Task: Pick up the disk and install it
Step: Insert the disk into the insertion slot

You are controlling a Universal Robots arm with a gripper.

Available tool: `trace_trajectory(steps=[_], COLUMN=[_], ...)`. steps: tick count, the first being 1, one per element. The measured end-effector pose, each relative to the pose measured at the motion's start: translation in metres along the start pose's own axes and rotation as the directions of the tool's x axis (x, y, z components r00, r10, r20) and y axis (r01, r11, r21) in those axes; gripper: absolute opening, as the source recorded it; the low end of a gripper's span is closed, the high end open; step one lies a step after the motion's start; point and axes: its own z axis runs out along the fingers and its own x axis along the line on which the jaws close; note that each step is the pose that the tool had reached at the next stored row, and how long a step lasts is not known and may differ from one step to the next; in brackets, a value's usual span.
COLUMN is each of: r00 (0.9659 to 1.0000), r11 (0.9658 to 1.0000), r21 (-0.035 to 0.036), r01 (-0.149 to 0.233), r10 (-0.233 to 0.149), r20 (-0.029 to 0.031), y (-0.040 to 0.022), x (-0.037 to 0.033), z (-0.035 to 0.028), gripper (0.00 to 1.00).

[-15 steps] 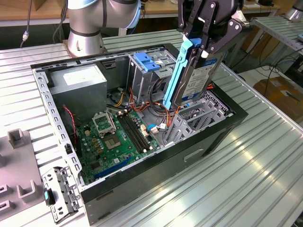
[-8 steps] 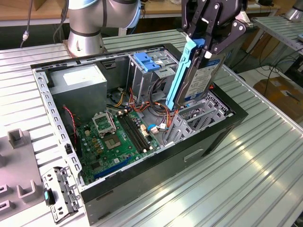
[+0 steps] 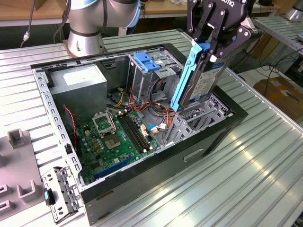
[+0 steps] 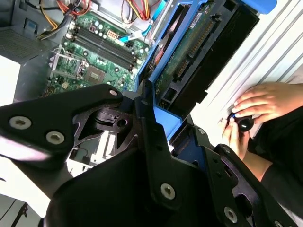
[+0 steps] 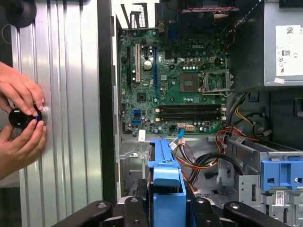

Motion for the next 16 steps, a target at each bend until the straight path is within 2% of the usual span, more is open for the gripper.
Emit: trace_trajectory(steps=[5, 7, 9, 13, 16], r00=[1.0, 1.0, 1.0, 0.9999, 0.9998], r11=[1.0, 1.0, 1.0, 1.0, 0.9999], r21=[0.0001, 0.0001, 0.0001, -0.0001, -0.0003], r01=[0.0, 0.0, 0.0, -0.01, -0.016], r10=[0.0, 0.0, 0.0, 0.01, 0.016], r20=[-0.0003, -0.0034, -0.0097, -0.0104, -0.0106], y=[-0.023, -0.0248, -0.0253, -0.031, -0.0318], x=[0.0001, 0.0012, 0.0016, 0.0012, 0.0011], z=[0.0073, 0.0097, 0.0112, 0.0169, 0.0206], gripper=[0.37, 0.37, 0.37, 0.37, 0.37])
